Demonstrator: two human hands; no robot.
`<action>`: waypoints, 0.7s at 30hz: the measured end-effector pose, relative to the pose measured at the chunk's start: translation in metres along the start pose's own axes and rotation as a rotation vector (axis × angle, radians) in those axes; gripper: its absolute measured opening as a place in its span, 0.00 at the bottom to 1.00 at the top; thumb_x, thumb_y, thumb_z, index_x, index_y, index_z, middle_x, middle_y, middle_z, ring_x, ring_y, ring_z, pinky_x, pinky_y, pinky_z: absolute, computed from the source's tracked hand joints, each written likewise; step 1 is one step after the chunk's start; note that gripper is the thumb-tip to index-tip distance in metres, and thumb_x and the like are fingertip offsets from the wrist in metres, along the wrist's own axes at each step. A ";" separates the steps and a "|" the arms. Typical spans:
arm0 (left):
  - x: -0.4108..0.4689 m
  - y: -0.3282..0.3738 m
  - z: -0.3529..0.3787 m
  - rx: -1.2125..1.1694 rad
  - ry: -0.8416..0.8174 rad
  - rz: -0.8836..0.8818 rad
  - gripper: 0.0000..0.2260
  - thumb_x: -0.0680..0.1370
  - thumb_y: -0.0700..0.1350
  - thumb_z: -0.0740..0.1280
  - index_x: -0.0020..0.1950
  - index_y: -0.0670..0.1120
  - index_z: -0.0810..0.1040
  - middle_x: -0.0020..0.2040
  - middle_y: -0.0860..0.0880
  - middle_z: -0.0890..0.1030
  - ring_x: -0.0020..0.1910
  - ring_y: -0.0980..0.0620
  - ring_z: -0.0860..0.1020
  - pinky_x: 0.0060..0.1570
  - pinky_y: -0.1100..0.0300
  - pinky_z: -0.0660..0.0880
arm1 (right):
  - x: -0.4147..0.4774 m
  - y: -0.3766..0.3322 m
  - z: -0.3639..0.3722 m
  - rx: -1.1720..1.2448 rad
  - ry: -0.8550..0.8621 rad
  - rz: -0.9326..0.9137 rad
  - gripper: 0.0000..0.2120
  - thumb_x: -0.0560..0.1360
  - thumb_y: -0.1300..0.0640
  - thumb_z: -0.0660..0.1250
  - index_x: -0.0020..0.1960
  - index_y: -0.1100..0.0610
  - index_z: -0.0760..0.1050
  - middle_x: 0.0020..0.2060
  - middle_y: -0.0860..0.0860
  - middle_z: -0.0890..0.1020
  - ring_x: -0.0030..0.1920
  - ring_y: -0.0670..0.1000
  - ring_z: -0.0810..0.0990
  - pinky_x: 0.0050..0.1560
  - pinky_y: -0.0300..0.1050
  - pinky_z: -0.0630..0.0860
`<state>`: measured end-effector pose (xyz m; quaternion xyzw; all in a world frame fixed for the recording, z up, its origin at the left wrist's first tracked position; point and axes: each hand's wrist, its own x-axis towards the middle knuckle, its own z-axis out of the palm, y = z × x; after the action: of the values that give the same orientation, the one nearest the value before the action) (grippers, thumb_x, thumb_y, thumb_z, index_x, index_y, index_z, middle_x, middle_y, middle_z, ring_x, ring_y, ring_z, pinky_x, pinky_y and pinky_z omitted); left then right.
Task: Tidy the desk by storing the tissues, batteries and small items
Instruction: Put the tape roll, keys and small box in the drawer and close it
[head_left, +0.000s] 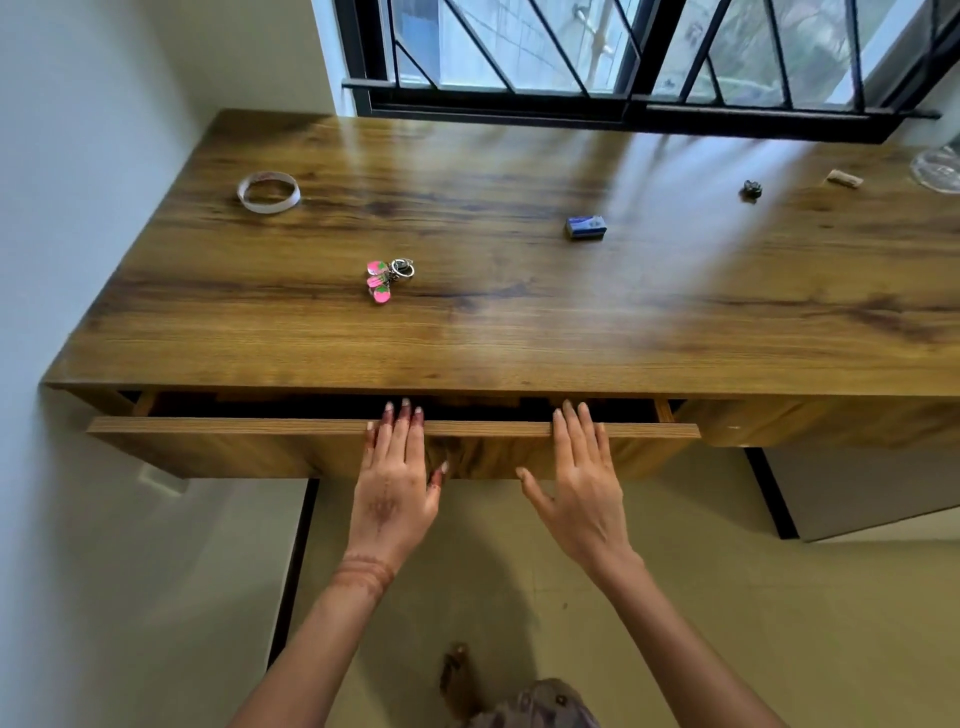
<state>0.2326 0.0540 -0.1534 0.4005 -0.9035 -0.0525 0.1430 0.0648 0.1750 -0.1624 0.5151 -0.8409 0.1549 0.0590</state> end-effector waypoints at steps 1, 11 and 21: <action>0.000 -0.001 0.003 0.046 -0.040 0.013 0.33 0.70 0.48 0.71 0.70 0.35 0.63 0.70 0.36 0.68 0.71 0.40 0.63 0.73 0.51 0.49 | 0.000 0.002 0.001 -0.053 -0.037 -0.006 0.34 0.76 0.42 0.55 0.72 0.64 0.58 0.72 0.59 0.62 0.74 0.57 0.55 0.72 0.53 0.52; -0.012 0.011 -0.010 0.115 -0.124 -0.041 0.36 0.67 0.49 0.74 0.69 0.35 0.65 0.67 0.36 0.71 0.68 0.39 0.68 0.69 0.48 0.58 | -0.013 -0.004 -0.018 -0.059 -0.103 0.006 0.35 0.74 0.45 0.64 0.72 0.62 0.58 0.71 0.58 0.64 0.73 0.55 0.57 0.72 0.51 0.48; -0.091 0.027 -0.042 0.198 -0.293 -0.022 0.38 0.77 0.55 0.60 0.75 0.41 0.40 0.77 0.43 0.45 0.76 0.45 0.43 0.75 0.53 0.43 | -0.089 -0.020 -0.049 0.054 -0.113 -0.003 0.34 0.75 0.46 0.64 0.74 0.60 0.55 0.73 0.56 0.60 0.75 0.53 0.54 0.71 0.45 0.44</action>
<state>0.2841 0.1399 -0.1276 0.4106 -0.9110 -0.0226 -0.0308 0.1202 0.2575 -0.1356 0.5256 -0.8377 0.1483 -0.0023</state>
